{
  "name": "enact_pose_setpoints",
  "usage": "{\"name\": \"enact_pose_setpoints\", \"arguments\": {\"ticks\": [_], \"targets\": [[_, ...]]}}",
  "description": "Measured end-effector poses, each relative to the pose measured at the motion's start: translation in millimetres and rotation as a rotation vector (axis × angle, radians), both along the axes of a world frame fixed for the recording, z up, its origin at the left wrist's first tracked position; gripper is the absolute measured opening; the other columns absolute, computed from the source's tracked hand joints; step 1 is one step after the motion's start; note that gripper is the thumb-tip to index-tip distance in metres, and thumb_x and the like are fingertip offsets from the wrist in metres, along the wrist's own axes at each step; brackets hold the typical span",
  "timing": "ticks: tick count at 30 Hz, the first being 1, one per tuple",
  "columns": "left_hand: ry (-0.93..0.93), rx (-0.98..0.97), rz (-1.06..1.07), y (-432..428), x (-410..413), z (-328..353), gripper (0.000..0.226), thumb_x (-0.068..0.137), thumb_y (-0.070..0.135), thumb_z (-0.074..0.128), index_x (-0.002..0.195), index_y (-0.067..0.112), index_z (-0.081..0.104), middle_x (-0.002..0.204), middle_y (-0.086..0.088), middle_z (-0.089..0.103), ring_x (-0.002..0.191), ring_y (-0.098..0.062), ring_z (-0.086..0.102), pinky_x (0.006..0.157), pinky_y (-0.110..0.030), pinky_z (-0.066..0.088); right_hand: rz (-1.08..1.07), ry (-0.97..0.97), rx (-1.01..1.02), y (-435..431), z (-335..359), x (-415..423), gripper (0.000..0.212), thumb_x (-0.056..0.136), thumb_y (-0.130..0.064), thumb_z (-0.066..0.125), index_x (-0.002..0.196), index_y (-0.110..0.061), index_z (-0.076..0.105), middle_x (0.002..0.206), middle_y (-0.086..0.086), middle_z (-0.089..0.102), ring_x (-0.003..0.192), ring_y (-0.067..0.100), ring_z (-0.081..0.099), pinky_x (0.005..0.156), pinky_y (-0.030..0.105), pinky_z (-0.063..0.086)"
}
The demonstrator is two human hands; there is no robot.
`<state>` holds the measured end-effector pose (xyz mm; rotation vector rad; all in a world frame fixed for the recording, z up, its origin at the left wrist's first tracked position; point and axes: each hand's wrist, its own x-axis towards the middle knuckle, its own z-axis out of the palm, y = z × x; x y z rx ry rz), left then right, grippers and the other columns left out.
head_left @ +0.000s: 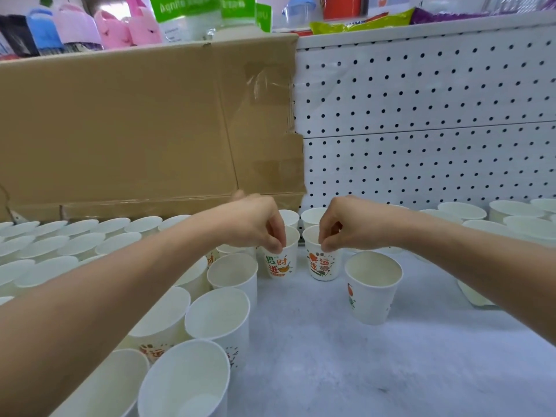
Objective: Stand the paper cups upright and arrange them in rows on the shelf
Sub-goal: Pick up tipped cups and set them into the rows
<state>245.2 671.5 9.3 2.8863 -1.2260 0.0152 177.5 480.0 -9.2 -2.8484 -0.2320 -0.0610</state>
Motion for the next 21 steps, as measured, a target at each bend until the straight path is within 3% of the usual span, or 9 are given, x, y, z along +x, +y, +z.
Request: {"name": "enact_pose_setpoints", "arguments": {"ticks": [3,7,10,12,14,16,17,19,21], "targets": [[-0.029,-0.033,-0.013,0.7,1.1,-3.8,0.013,0.079,0.045,0.071,0.087,0.035,0.072,0.084,0.021,0.068,0.089,-0.002,0.056,0.095,-0.039,0.028,0.017,-0.036,0.02,-3.3,2.7,-4.0,0.007,0.085,-0.026,0.068,0.088,-0.026,0.074,0.081,-0.012,0.068,0.07,0.005,0.058,0.061,0.021,0.046],[-0.081,-0.144,-0.098,-9.0,-5.6,-3.1,0.028,0.085,0.05,0.063,0.109,0.037,0.066,0.108,0.023,0.064,0.101,-0.003,0.054,0.1,-0.04,0.03,-0.029,-0.18,0.095,-25.8,35.1,-31.9,0.014,0.087,-0.041,0.064,0.099,-0.036,0.069,0.091,-0.016,0.065,0.079,0.001,0.058,0.068,0.021,0.046],[-0.014,-0.148,-0.194,-25.5,-12.4,-3.7,0.036,0.084,0.039,0.07,0.119,0.035,0.063,0.12,0.018,0.062,0.111,-0.005,0.053,0.101,-0.033,0.039,0.045,0.116,0.055,-31.1,47.1,-68.7,0.025,0.074,-0.052,0.072,0.097,-0.043,0.069,0.091,-0.023,0.063,0.083,-0.007,0.057,0.071,0.016,0.043],[-0.015,-0.093,-0.208,-35.7,-12.4,-7.2,0.036,0.08,0.036,0.074,0.115,0.033,0.066,0.116,0.016,0.064,0.106,-0.006,0.057,0.094,-0.031,0.045,0.013,0.298,-0.127,-28.1,35.6,-85.9,0.034,0.069,-0.051,0.077,0.1,-0.045,0.065,0.098,-0.025,0.056,0.09,-0.013,0.049,0.078,0.014,0.042],[-0.067,-0.022,-0.218,-44.0,-10.4,-11.9,0.027,0.079,0.034,0.074,0.106,0.031,0.071,0.1,0.017,0.069,0.092,-0.003,0.06,0.082,-0.028,0.049,0.001,0.22,-0.309,-31.4,18.3,-86.7,0.025,0.075,-0.042,0.074,0.098,-0.036,0.065,0.098,-0.018,0.056,0.091,-0.004,0.05,0.082,0.022,0.046],[-0.08,0.003,-0.219,-49.2,-8.1,-14.7,0.018,0.08,0.031,0.073,0.097,0.029,0.074,0.087,0.017,0.071,0.078,-0.001,0.061,0.073,-0.029,0.052,0.007,0.074,-0.362,-36.5,5.7,-77.5,0.012,0.08,-0.032,0.065,0.082,-0.02,0.062,0.086,-0.003,0.061,0.083,0.015,0.054,0.074,0.035,0.047],[-0.063,-0.005,-0.215,-50.5,-7.3,-15.2,0.015,0.08,0.029,0.073,0.094,0.028,0.074,0.082,0.017,0.07,0.075,0.0,0.062,0.071,-0.031,0.053,-0.006,0.019,-0.365,-40.3,1.9,-71.7,0.016,0.08,-0.029,0.063,0.074,-0.015,0.058,0.079,0.003,0.06,0.077,0.021,0.053,0.067,0.038,0.046],[-0.032,-0.024,-0.208,-51.5,-6.3,-15.6,0.012,0.08,0.028,0.073,0.092,0.029,0.075,0.078,0.018,0.069,0.073,0.001,0.062,0.07,-0.034,0.055,-0.032,-0.045,-0.377,-43.9,-1.4,-60.5,0.023,0.079,-0.027,0.062,0.066,-0.013,0.05,0.068,0.006,0.054,0.069,0.023,0.047,0.056,0.035,0.039],[-0.016,-0.034,-0.202,-51.3,-5.6,-16.5,0.013,0.08,0.028,0.073,0.092,0.03,0.074,0.077,0.018,0.069,0.073,0.001,0.062,0.071,-0.036,0.055,-0.035,-0.075,-0.346,-42.0,-3.8,-51.7,0.024,0.08,-0.03,0.063,0.064,-0.014,0.053,0.064,0.001,0.054,0.069,0.022,0.051,0.055,0.033,0.039]]}}
